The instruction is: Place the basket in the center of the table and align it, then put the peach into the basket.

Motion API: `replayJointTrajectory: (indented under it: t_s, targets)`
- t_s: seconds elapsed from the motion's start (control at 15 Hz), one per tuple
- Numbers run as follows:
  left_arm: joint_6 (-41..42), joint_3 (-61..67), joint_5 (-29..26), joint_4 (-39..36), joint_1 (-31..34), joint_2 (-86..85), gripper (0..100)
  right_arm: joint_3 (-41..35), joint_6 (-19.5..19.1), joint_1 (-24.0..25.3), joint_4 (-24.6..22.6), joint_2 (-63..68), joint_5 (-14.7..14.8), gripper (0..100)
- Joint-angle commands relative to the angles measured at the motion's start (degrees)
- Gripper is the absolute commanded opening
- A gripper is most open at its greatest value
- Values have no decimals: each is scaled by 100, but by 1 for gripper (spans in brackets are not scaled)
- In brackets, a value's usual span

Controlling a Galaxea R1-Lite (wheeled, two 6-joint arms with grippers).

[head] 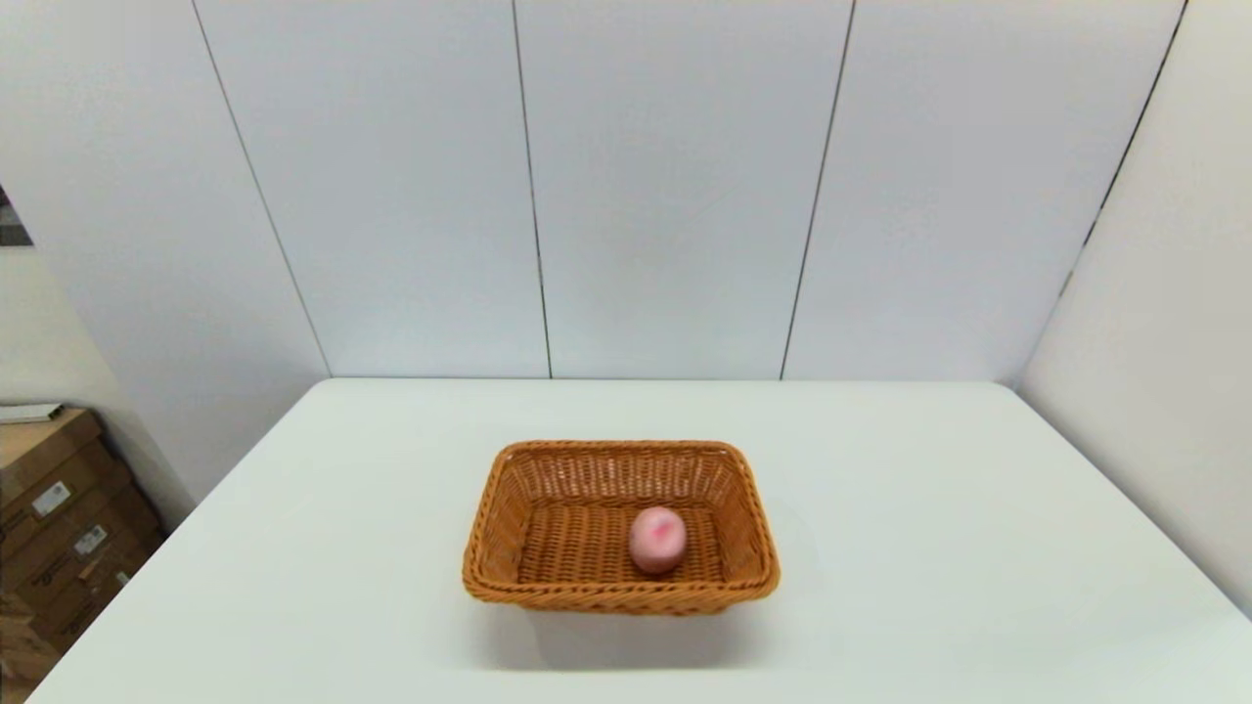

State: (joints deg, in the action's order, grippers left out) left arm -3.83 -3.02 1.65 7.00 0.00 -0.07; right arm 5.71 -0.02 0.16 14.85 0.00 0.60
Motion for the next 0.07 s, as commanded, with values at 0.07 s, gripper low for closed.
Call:
replayJointTrajectory:
  t_s: [0.07]
  targets:
    - [-4, 3, 2, 3, 0, -1, 100, 1, 2, 2, 9, -9, 2, 100]
